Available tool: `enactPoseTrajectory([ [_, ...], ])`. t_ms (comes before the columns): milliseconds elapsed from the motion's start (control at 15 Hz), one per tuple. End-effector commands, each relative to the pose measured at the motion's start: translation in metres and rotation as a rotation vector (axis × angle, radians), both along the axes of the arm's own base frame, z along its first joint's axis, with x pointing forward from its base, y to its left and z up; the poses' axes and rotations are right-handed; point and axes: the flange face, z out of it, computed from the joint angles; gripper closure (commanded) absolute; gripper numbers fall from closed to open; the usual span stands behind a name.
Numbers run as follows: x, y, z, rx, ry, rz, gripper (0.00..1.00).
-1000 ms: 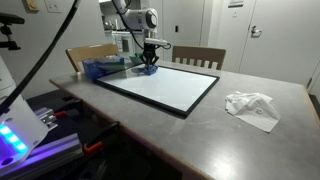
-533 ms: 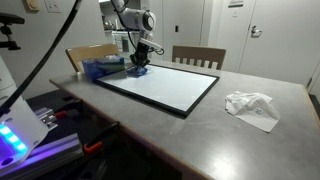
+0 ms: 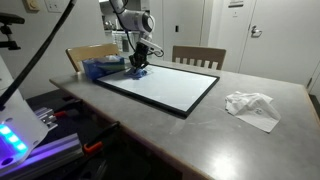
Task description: Use the blue towel to wipe the whiteboard on the table
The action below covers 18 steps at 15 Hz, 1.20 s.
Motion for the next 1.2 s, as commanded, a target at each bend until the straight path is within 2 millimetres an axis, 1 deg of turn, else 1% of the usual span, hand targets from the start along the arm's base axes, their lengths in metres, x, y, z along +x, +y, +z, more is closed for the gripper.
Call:
enactPoseTrajectory([
  [0,0.008,-0.021,-0.015,-0.044,-0.087,-0.054,0.98],
  [200,-0.001,-0.005,-0.015,0.026,-0.014,-0.011,0.98],
  [333,-0.003,-0.003,-0.015,0.065,0.007,0.03,0.98],
  [400,-0.002,-0.006,-0.017,0.066,0.01,0.034,0.98],
  [467,0.002,-0.016,-0.018,0.055,-0.002,0.017,0.98],
  [733,0.017,-0.067,-0.022,-0.002,-0.077,-0.078,0.98],
  [1000,0.036,-0.133,-0.015,-0.047,-0.226,-0.244,0.98],
  [1133,0.042,-0.166,-0.012,-0.062,-0.291,-0.335,0.98],
])
